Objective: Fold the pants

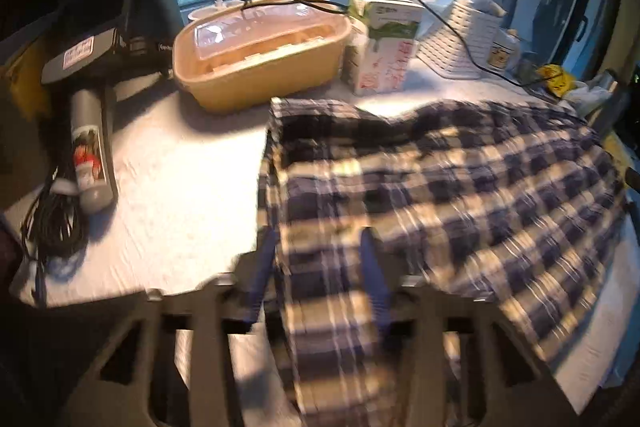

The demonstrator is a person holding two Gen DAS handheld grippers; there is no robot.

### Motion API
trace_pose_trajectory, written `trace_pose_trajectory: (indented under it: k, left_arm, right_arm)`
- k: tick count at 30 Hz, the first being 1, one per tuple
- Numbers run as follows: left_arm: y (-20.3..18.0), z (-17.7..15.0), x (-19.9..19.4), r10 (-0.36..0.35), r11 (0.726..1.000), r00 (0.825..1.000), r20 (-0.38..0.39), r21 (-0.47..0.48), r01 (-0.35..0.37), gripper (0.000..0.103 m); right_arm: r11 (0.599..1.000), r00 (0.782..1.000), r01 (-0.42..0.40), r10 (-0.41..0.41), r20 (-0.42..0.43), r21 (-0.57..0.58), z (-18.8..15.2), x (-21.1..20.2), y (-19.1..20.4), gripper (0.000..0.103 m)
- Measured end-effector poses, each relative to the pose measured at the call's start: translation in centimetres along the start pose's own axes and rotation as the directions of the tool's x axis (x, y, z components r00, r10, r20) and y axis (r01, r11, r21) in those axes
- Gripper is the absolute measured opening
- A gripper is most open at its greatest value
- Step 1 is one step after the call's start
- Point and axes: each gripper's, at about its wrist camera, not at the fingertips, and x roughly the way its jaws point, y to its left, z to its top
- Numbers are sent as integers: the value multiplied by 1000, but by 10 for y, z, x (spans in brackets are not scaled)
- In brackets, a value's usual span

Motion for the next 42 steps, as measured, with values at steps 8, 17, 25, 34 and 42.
trace_pose_trajectory:
  k: [8, 17, 25, 34, 42]
  left_arm:
    - [0, 9, 18, -22, 999, 1000, -19, 46, 22, 30]
    - [25, 13, 30, 71, 997, 997, -21, 31, -70, 2]
    - [29, 35, 5, -2, 998, 1000, 0, 55, 2, 9]
    - [37, 64, 39, -47, 996, 999, -20, 74, 48, 58]
    - [25, 74, 53, -84, 990, 996, 23, 113, 81, 2]
  right_arm:
    - [995, 996, -79, 77, -43, -56, 5, 34, 37, 65]
    - [993, 990, -86, 76, -123, -79, 12, 76, 56, 65]
    - [995, 988, -73, 63, -142, -68, 16, 82, 55, 65]
    - [995, 998, -47, 43, -48, -86, 36, 47, 52, 65]
    - [962, 986, -161, 148, -75, -220, 84, 76, 52, 60]
